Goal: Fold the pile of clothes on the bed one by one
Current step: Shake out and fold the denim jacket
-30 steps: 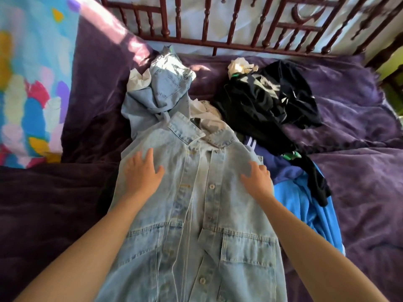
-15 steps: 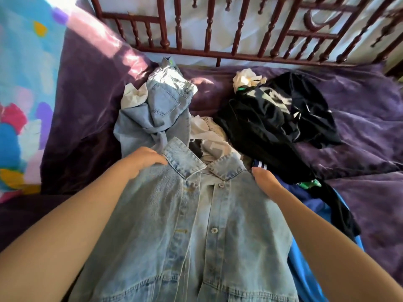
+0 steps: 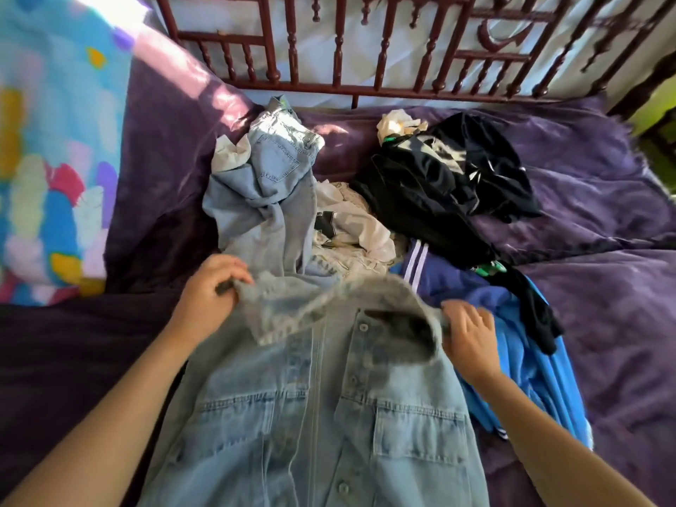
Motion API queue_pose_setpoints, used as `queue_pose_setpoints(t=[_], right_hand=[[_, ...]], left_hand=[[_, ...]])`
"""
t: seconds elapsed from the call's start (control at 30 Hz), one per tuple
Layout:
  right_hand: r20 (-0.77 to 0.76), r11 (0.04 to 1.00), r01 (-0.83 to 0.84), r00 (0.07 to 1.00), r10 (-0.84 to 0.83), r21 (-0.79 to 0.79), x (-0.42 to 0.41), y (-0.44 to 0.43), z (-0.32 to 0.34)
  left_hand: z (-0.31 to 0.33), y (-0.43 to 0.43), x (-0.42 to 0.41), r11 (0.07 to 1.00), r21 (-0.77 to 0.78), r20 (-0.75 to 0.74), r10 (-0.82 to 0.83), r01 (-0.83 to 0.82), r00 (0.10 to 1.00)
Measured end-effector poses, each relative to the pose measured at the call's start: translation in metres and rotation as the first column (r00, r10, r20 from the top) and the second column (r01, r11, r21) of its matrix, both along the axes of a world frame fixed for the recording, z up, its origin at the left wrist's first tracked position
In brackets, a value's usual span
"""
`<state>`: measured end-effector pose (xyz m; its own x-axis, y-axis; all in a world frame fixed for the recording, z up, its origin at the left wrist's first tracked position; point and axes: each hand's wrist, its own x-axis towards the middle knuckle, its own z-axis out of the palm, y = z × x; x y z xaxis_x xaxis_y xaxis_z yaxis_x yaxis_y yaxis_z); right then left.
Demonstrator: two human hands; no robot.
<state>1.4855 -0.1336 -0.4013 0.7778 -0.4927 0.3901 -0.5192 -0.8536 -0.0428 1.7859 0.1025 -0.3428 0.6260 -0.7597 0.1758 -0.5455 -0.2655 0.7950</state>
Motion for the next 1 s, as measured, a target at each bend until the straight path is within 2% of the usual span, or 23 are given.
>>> queue_pose_setpoints(t=[0.07,0.1,0.13,0.2,0.23,0.3,0.33,0.4,0.47,0.53,0.57,0.67,0.7,0.77,0.8,0.9,1.0], right_hand=[[-0.181,0.996,-0.087,0.98,0.088,0.014,-0.027,0.019,-0.014],[-0.309,0.991,-0.103,0.943,0.123,0.081,-0.038,0.029,-0.022],[-0.431,0.985,-0.086,0.891,0.144,0.152,-0.045,0.037,-0.027],[-0.625,0.981,0.001,0.771,0.123,0.194,-0.044,0.047,-0.032],[-0.704,0.973,0.081,0.703,0.098,0.217,-0.039,0.05,-0.032],[-0.777,0.961,0.157,0.624,0.083,0.228,-0.031,0.048,-0.041],[-0.786,0.947,0.205,0.614,0.073,0.248,-0.025,0.046,-0.04],[-0.735,0.933,0.259,0.678,0.009,0.25,-0.012,0.041,-0.039],[-0.66,0.932,0.272,0.75,-0.048,0.24,-0.001,0.032,-0.037],[-0.646,0.926,0.25,0.764,-0.01,0.281,0.008,0.024,-0.039],[-0.665,0.919,0.241,0.746,0.031,0.313,0.011,0.02,-0.041],[-0.731,0.874,0.291,0.675,0.1,0.389,0.022,0.013,-0.043],[-0.74,0.874,0.292,0.664,0.107,0.389,0.025,0.011,-0.044],[-0.744,0.887,0.269,0.658,0.115,0.376,0.027,0.005,-0.045],[-0.718,0.87,0.279,0.686,0.115,0.406,0.024,-0.001,-0.046],[-0.634,0.699,0.442,0.773,0.02,0.562,0.001,-0.026,-0.036],[-0.697,0.728,0.495,0.716,-0.033,0.475,-0.017,-0.048,-0.025]], left_hand=[[-0.019,0.033,-0.018,0.997,0.074,0.125,-0.048,0.038,0.991],[-0.028,0.048,-0.028,0.987,0.152,0.195,-0.089,0.06,0.977],[-0.039,0.062,-0.039,0.96,0.273,0.279,-0.147,0.069,0.949],[-0.063,0.083,-0.056,0.854,0.52,0.389,-0.255,0.017,0.885],[-0.072,0.088,-0.062,0.767,0.642,0.352,-0.288,-0.006,0.891],[-0.083,0.091,-0.066,0.575,0.817,0.238,-0.279,-0.036,0.93],[-0.085,0.09,-0.066,0.532,0.845,0.231,-0.263,-0.059,0.937],[-0.08,0.082,-0.062,0.6,0.797,0.228,-0.199,-0.065,0.953],[-0.075,0.069,-0.054,0.667,0.738,0.317,-0.218,-0.096,0.923],[-0.073,0.054,-0.042,0.692,0.711,0.389,-0.237,-0.126,0.89],[-0.074,0.047,-0.036,0.675,0.721,0.433,-0.263,-0.156,0.862],[-0.081,0.033,-0.017,0.486,0.862,0.363,-0.39,-0.145,0.846],[-0.082,0.032,-0.013,0.471,0.869,0.372,-0.416,-0.153,0.83],[-0.08,0.03,-0.002,0.523,0.842,0.388,-0.411,-0.135,0.825],[-0.077,0.032,0.008,0.534,0.84,0.35,-0.392,-0.1,0.851],[-0.064,0.05,0.05,0.632,0.775,0.22,-0.225,-0.03,0.949],[-0.049,0.065,0.081,0.695,0.718,0.188,-0.169,-0.018,0.968]])
